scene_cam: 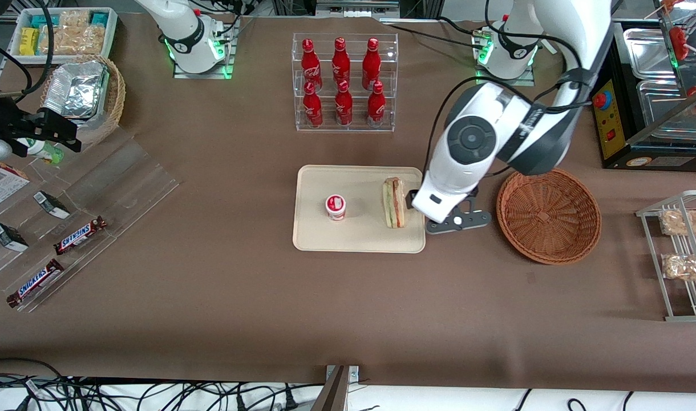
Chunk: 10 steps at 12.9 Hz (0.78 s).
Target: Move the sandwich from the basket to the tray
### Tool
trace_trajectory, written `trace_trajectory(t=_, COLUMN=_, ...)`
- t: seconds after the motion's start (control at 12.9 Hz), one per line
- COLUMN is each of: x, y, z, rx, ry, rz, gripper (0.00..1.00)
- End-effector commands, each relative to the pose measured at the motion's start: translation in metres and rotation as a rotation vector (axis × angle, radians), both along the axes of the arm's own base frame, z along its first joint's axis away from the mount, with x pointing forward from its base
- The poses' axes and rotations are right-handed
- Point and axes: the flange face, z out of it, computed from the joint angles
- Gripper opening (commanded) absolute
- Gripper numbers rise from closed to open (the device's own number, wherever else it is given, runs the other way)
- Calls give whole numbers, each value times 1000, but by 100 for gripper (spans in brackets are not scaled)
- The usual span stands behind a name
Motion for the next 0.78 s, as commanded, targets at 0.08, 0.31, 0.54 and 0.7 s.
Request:
trace_trajectory(t=0.08, x=7, y=32, z=24, rx=-4, ry=36, rz=-26, gripper=100)
trace_trajectory(t=0.31, x=15, y=68, z=55, rx=-8, ry=79, rz=-94, gripper=100)
trace_trajectory(t=0.54, x=21, y=119, z=91, rx=-16, ry=130, rz=-164, gripper=100)
trace_trajectory(t=0.7, x=27, y=159, z=108, rx=-41, ry=137, rz=-197, gripper=100)
